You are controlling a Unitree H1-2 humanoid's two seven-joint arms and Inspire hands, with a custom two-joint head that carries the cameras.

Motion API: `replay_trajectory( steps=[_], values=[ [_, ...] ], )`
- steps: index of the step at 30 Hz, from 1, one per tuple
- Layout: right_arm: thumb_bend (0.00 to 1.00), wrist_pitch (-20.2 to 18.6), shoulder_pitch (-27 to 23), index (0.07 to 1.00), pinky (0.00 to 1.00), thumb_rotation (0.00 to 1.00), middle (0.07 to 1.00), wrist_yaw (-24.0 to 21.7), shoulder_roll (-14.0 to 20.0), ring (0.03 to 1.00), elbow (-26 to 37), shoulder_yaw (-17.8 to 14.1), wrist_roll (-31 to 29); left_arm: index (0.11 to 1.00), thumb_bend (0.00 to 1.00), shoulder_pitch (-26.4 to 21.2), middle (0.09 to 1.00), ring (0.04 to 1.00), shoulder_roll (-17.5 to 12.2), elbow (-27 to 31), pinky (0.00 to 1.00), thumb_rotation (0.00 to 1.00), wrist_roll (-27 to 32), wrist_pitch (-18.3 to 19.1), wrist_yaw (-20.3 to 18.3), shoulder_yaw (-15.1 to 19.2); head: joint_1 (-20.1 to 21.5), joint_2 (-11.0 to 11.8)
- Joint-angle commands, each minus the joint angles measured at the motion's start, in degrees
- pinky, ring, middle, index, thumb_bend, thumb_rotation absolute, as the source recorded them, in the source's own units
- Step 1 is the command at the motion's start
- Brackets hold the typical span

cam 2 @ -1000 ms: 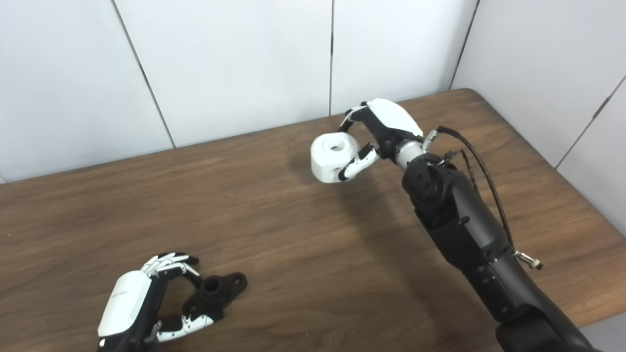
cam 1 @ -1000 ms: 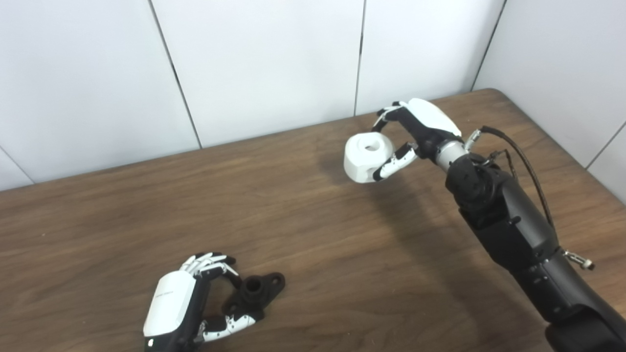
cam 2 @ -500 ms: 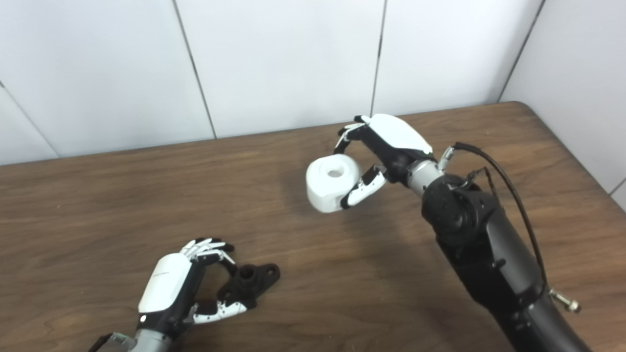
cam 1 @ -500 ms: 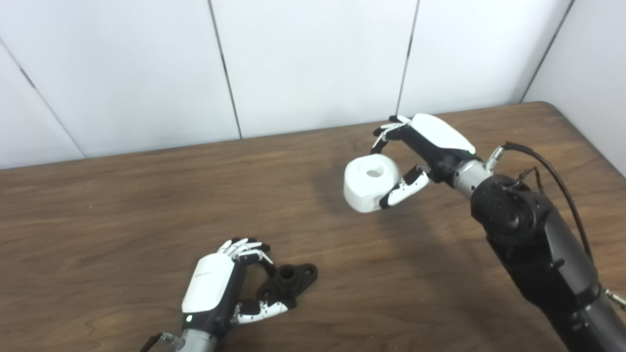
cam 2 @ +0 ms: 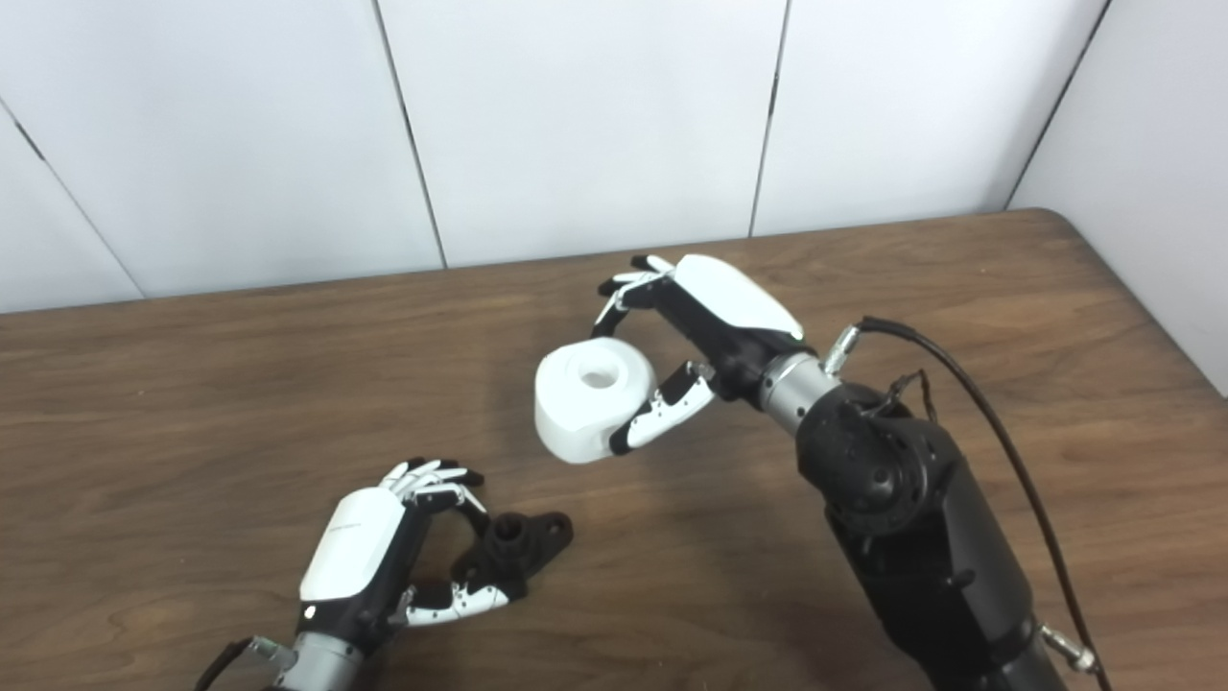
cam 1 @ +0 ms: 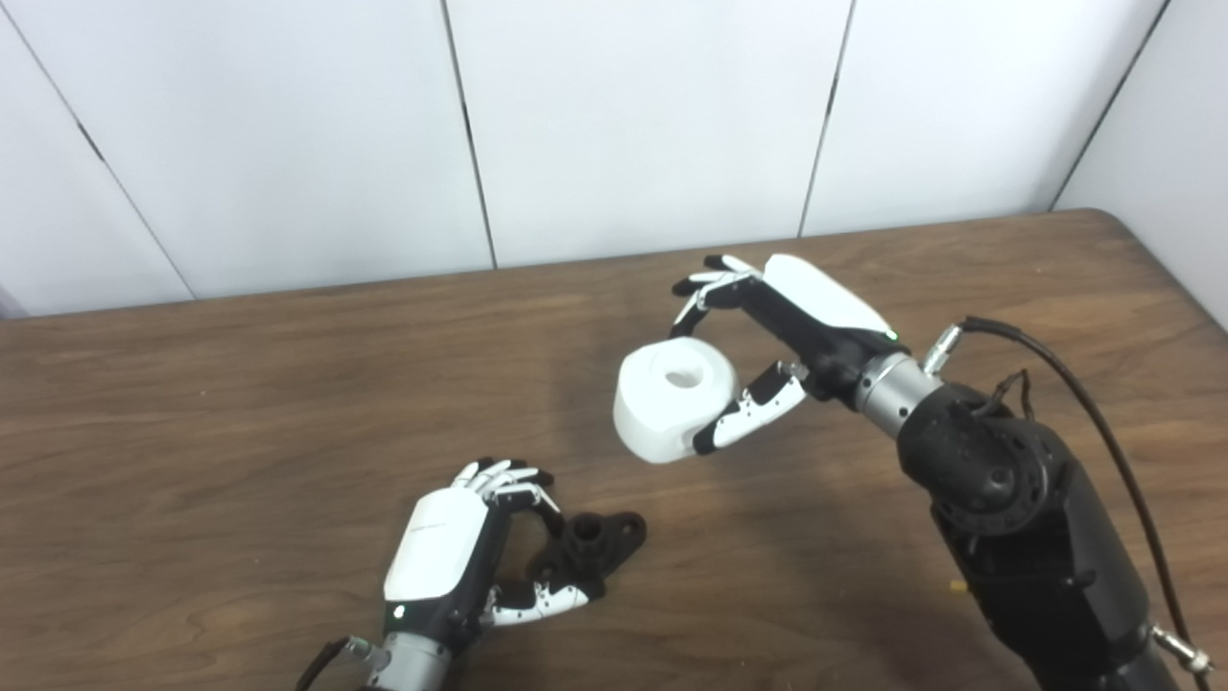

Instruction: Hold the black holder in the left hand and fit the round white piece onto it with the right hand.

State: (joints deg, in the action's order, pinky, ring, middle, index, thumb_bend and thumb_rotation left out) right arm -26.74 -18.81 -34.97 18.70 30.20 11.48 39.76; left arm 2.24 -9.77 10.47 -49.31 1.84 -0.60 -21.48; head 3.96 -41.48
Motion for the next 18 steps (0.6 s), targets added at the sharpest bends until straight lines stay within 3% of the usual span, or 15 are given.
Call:
replay_trajectory(
  steps=[1, 18],
  values=[
    [0.53, -0.1, -1.2, 0.483, 0.94, 0.14, 0.861, -0.5, -1.2, 0.978, 3.1, -0.1, 0.7, 0.485, 0.52, -0.3, 0.778, 0.851, 0.3, -0.1, 0.93, 0.05, -0.9, 0.5, -1.7, -1.1, -0.2, -0.3],
    [0.53, 0.4, 0.7, 0.482, 0.97, 0.14, 0.844, -2.9, -3.6, 0.967, 5.3, 4.0, 1.7, 0.485, 0.52, -1.1, 0.782, 0.855, 1.1, 0.3, 0.94, 0.05, -2.8, 2.7, -2.3, -2.6, -2.6, -1.7]
  ],
)
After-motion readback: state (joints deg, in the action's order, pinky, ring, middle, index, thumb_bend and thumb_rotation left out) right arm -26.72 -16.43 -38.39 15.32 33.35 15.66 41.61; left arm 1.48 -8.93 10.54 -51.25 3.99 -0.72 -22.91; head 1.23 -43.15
